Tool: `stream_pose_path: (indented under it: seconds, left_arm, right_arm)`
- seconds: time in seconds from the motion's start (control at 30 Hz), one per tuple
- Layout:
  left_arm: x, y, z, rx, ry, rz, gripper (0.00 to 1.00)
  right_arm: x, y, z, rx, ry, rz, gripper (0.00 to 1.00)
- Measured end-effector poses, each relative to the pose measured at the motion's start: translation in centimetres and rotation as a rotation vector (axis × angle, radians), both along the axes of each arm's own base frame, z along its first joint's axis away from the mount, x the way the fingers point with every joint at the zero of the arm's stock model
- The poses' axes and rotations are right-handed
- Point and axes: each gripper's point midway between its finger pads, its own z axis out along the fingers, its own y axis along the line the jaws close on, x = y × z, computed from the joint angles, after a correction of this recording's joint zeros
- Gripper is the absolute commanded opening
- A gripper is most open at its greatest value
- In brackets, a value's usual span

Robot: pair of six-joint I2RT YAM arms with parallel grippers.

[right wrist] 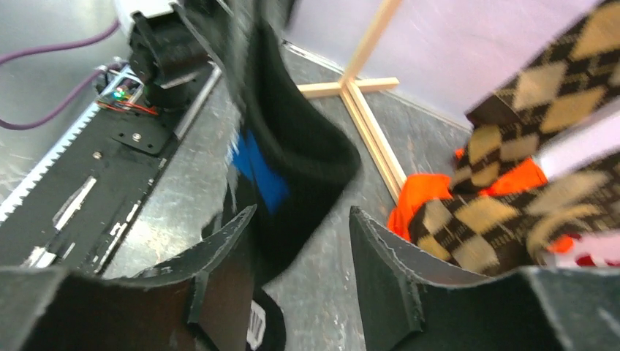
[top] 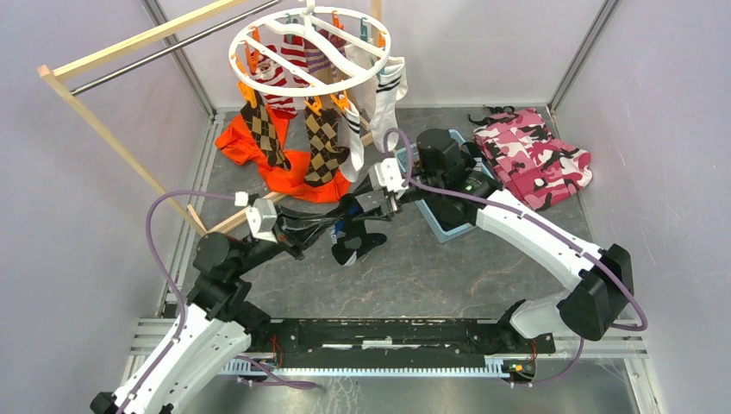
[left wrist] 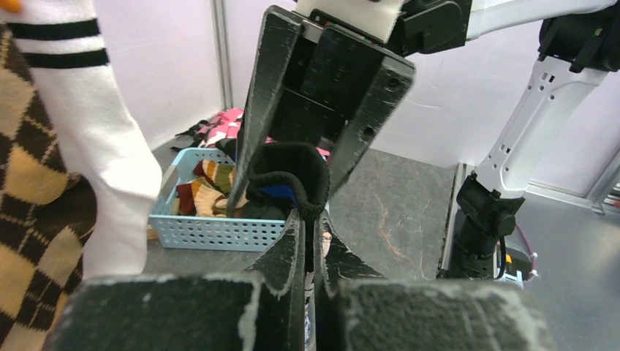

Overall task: Clip the socks to the hanger
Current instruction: Pick up the sock from the bin, then rotate the hanger at the clothesline.

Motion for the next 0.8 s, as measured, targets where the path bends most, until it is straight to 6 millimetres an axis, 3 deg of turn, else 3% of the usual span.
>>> stream_pose_path:
  seconds: [0.1, 0.2, 0.33, 0.53, 0.8]
  left_arm:
    - [-0.3, 1.3, 0.0, -0.013, 0.008, 0.063, 0.02]
    - [-0.3, 3.0, 0.3, -0.037, 0.011, 0.155, 0.02]
    - [0.9, 4.6, -1.4, -0.018, 0.051, 0.275, 0.02]
    - [2.9, 6.9, -5.6, 0.046, 0.16, 0.447, 0.02]
    - [2.6, 10.3, -6.6, -0.069, 0.191, 0.599, 0.02]
  right_arm:
    - [2.1, -1.4, 0.0, -0.016, 0.009, -0.074, 0.63]
    - [4.4, -2.9, 1.3, -0.01, -0.029, -0.155, 0.71]
    - [4.1, -2.8, 3.9, 0.056, -0.112, -0.171, 0.8]
    - [1.3, 1.2, 6.0, 0.12, -0.171, -0.111, 0.76]
    - [4.7, 8.4, 8.0, 0.174, -0.093, -0.263, 0.71]
